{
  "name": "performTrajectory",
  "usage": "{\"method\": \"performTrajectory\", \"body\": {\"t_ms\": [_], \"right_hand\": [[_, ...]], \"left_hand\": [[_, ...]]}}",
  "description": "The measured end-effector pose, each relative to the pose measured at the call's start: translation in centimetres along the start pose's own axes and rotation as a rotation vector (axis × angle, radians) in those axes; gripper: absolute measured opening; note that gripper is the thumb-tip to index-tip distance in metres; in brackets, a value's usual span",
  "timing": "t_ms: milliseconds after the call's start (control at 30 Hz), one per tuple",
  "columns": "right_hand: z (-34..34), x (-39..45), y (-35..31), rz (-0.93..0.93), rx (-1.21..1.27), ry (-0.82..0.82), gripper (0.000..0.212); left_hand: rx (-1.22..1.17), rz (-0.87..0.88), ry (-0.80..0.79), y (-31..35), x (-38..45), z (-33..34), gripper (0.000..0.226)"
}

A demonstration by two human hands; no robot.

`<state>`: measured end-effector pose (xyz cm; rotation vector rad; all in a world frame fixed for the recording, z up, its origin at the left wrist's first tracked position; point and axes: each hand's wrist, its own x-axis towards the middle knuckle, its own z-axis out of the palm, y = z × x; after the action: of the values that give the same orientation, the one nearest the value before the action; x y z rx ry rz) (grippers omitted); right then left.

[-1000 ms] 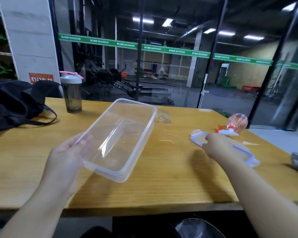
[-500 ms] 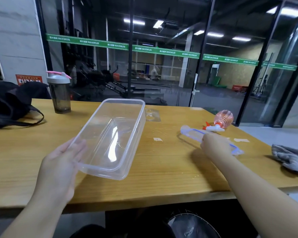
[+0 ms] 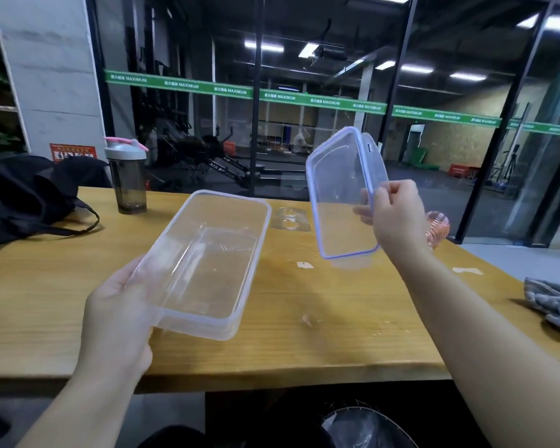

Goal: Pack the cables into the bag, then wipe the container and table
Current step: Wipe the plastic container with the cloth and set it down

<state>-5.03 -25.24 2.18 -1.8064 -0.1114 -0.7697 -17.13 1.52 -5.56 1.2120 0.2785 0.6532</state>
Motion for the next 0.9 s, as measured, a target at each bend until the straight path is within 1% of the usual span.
{"method": "performTrajectory", "body": {"t_ms": [67,133,167,233,267,333,433,533,633,700,800,900], "right_hand": [[1.2,0.0,-0.6,0.172,0.193,-0.035,0.023],[2.4,-0.6,-1.4,0.365,0.399,-0.061,0.024],[3.0,-1.3,-1.9,0.458,0.522,-0.093,0.023],[4.0,-2.8,-2.9,0.557,0.663,-0.172,0.022],[4.6,-3.6,-3.2,0.580,0.696,-0.213,0.021],[5.7,-4.8,-3.5,0.610,0.776,-0.292,0.018],[7.5,-6.3,-4.2,0.687,0.899,-0.386,0.025],[9.3,-7.8,-5.4,0.725,0.960,-0.485,0.024],[11.1,-9.4,-6.4,0.748,0.958,-0.553,0.025],[12.3,-10.5,-6.6,0.763,0.959,-0.582,0.027],[13.5,-11.8,-6.9,0.769,0.926,-0.599,0.021],[14.3,-12.7,-7.3,0.734,0.873,-0.602,0.022]], "left_hand": [[-0.024,0.043,0.040,0.3,0.1,-0.3,0.012],[-0.003,0.073,0.081,0.4,0.4,-1.2,0.011],[0.007,0.087,0.104,0.2,0.7,-1.7,0.013],[0.013,0.087,0.150,-0.3,1.3,-2.8,0.028],[0.012,0.075,0.170,-0.4,1.5,-3.2,0.031],[0.005,0.067,0.218,-0.3,1.7,-4.1,0.026],[0.012,0.043,0.247,0.3,1.7,-5.3,0.026],[0.002,0.016,0.267,0.9,2.1,-6.7,0.026],[-0.009,0.016,0.271,0.9,2.6,-7.6,0.025],[-0.008,0.011,0.300,0.7,2.8,-8.0,0.027],[-0.012,-0.008,0.315,0.5,3.0,-8.4,0.025],[0.011,-0.014,0.309,0.3,3.5,-8.7,0.028]]}}
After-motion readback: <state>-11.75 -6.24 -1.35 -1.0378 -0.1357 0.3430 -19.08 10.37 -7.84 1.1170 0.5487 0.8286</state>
